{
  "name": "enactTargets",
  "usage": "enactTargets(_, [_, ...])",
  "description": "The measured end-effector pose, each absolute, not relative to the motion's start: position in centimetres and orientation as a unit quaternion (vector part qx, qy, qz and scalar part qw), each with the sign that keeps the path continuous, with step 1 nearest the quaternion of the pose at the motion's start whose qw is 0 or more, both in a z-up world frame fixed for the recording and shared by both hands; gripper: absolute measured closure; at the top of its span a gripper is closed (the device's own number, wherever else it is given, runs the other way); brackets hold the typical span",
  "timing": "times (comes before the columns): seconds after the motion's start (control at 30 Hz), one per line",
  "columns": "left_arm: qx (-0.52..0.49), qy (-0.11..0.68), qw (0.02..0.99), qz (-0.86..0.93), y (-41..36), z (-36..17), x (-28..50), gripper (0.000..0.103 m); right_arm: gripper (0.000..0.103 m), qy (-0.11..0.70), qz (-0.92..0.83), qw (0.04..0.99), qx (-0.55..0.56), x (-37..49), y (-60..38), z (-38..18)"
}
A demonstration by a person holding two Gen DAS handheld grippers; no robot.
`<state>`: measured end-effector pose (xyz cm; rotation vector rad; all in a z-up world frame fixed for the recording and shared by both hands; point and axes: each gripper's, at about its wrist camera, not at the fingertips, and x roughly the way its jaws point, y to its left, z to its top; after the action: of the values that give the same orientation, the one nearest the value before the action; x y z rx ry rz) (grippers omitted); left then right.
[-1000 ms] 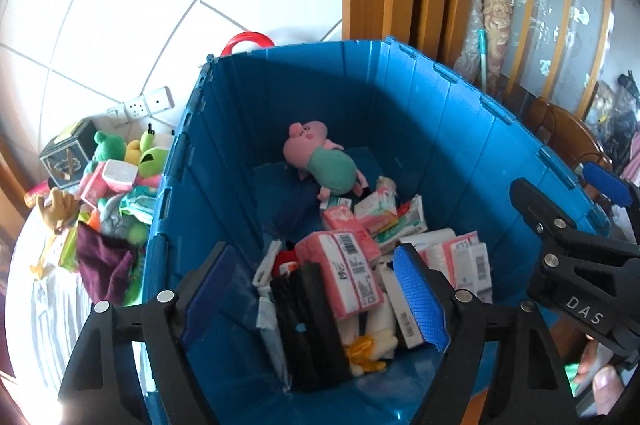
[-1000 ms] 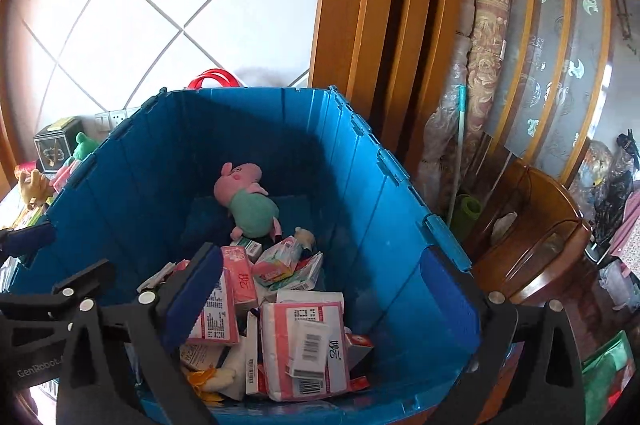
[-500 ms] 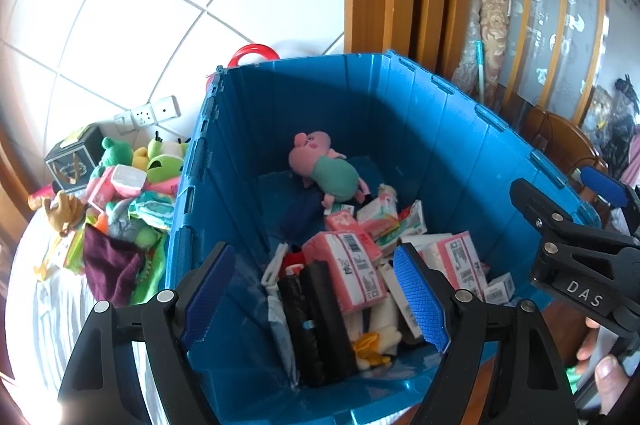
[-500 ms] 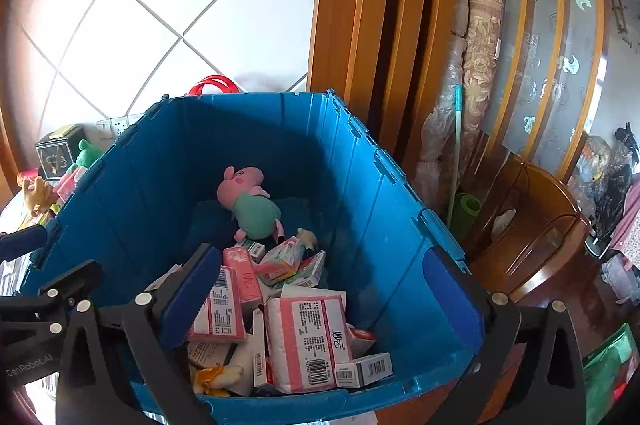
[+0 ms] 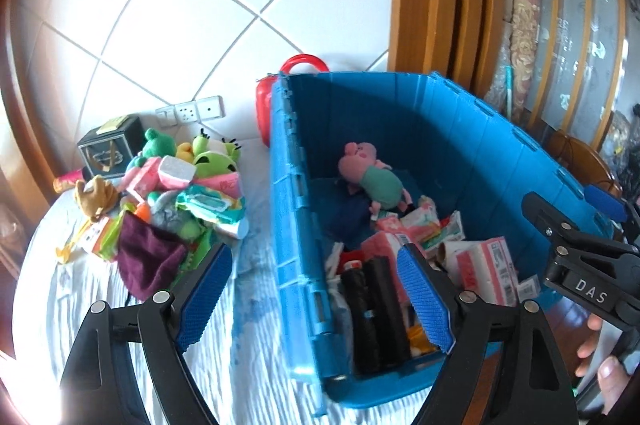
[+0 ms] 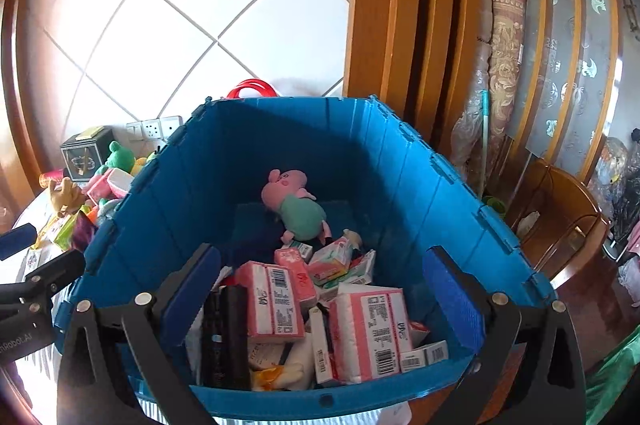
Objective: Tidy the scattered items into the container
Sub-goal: 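Withdraw both tools from the crate back toward the pile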
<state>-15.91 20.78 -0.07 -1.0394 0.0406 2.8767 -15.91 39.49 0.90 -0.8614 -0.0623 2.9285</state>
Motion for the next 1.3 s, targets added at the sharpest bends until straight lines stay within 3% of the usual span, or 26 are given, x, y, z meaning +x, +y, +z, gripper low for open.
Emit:
enactTargets(0.4, [-0.362,-0.034,-0.059,0.930,0.4,-3.4,-14.1,0.018,0.000,-0.043,0.964,-0.066,-0.254,-15.6,19.9,1.1])
enactTargets(0.83, [-0.451,-0.078,-0.149,0.876,-21.8,-14.5,-13.6,0.018,0.000,-0.077,0.891,-0.197,-0.402,-20.3,-3.7,-11.8])
enactTargets(1.1, [-0.479,-0.115,-0.220,0.842,-31.8,-18.8,-17.0,0.018,0.000,-0.074,0.862,-0.267,-0.425,-24.4,-12.1,-15.7])
enactTargets(1.3, [-0.498,-0.134,-0.232,0.825,-37.3,-22.1,-19.7,0.018,0.000,-0.093,0.843,-0.264,-0.460,-27.2,-17.9,-19.7])
